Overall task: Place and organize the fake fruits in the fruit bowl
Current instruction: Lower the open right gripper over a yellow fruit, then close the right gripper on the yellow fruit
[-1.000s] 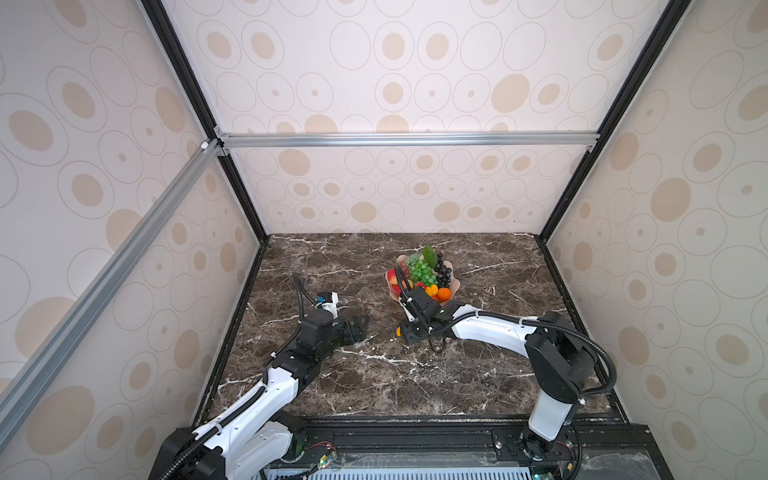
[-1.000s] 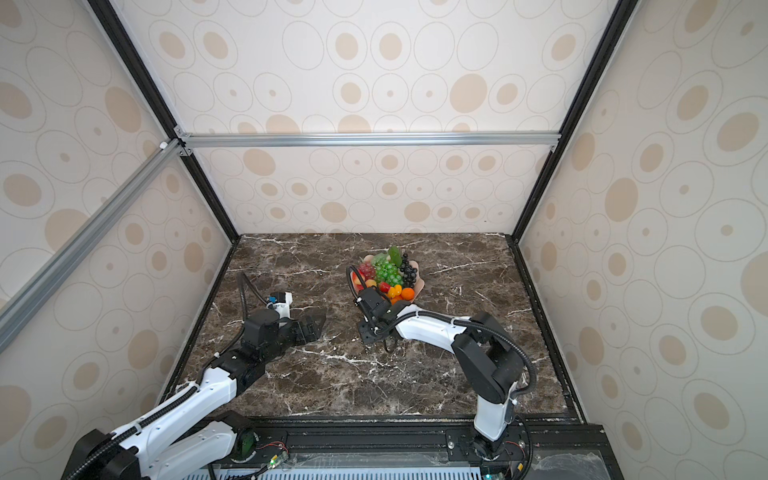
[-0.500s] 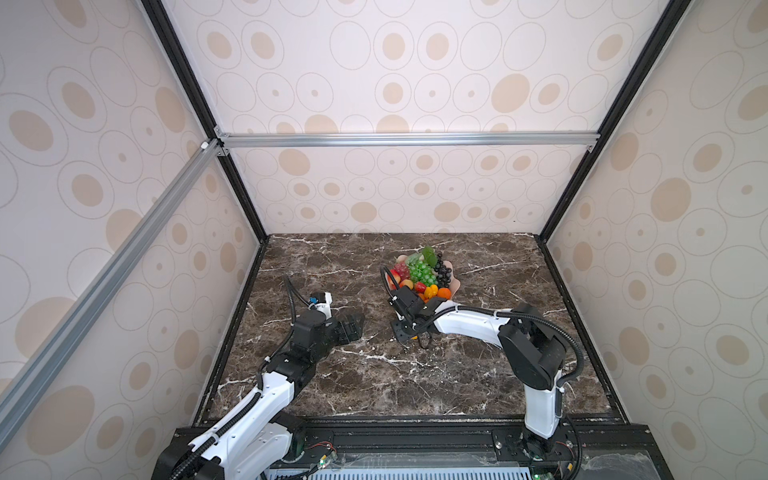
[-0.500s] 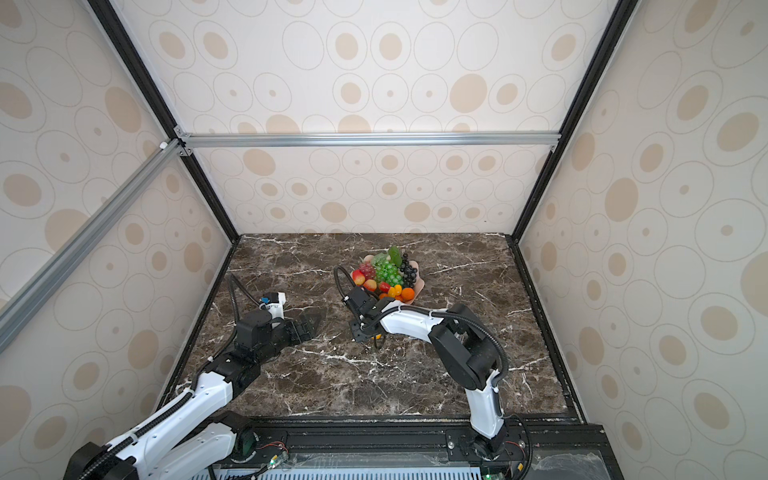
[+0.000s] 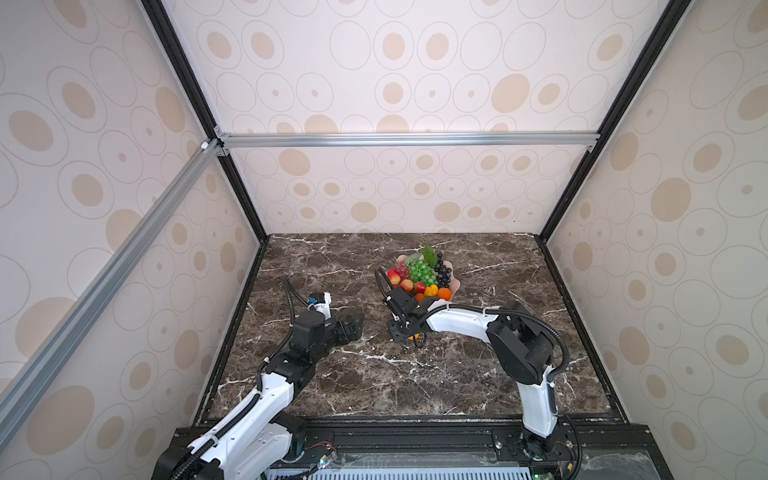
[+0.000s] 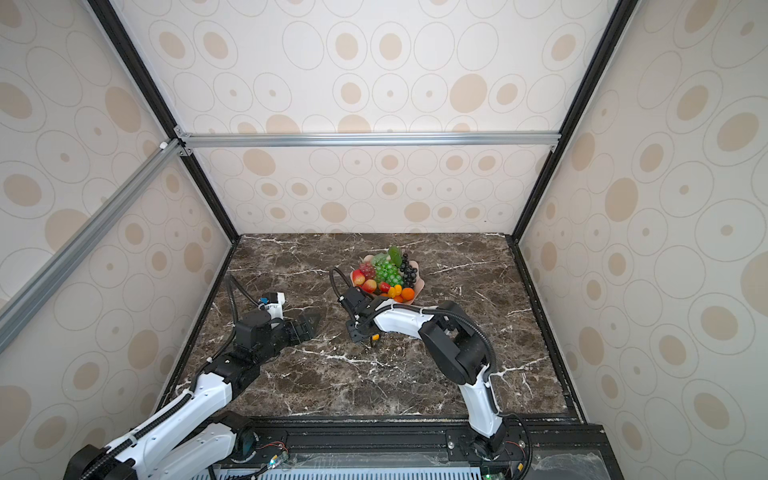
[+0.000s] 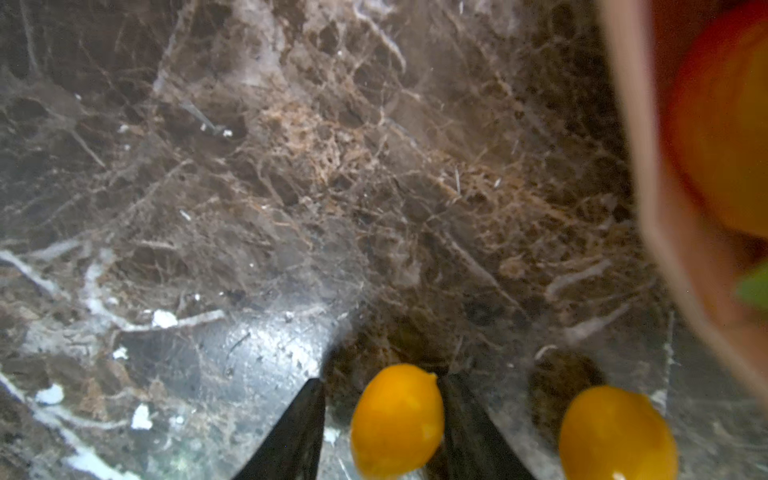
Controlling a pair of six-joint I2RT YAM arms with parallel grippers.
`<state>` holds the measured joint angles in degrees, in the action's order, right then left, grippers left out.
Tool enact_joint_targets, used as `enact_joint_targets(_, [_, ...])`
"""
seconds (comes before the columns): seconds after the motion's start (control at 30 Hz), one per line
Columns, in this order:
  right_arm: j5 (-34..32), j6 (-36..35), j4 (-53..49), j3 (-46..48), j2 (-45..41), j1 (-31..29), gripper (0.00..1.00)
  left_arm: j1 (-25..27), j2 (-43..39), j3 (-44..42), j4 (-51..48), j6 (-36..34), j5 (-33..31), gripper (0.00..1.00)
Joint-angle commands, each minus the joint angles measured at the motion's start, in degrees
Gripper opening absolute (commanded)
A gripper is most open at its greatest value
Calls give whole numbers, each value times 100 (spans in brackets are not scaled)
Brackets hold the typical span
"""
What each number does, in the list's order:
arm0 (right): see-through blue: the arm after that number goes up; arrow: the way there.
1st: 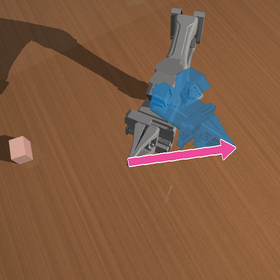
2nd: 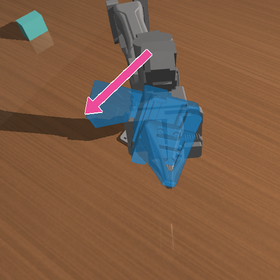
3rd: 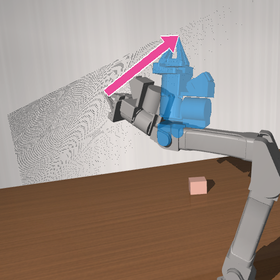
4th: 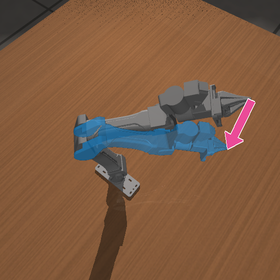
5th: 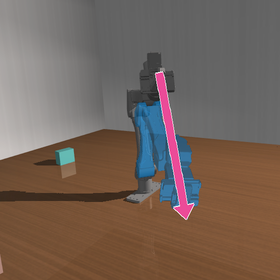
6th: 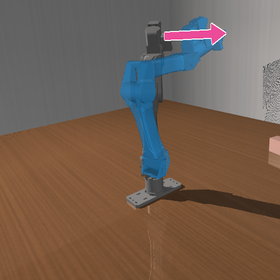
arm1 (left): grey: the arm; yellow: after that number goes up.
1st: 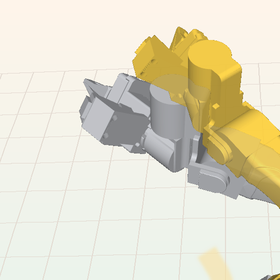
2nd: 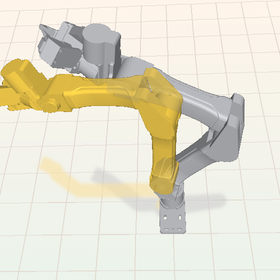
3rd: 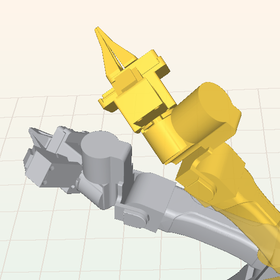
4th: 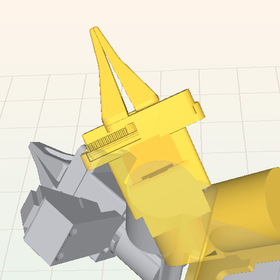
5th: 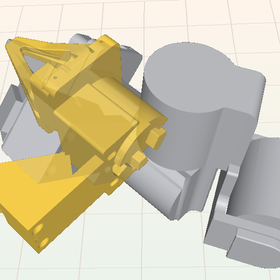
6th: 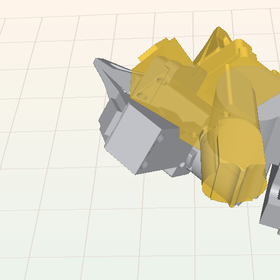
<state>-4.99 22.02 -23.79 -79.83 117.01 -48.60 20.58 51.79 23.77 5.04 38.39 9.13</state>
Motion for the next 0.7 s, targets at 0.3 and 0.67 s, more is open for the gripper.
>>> enact_joint_targets(0.3, [-58,4,-214,-2,94,-78,35,-43,-22,-4,88,63,56,98])
enact_joint_targets(0.67, [-12,30,-151,155,-218,-89,25,-39,179,116,164,-71,111,98])
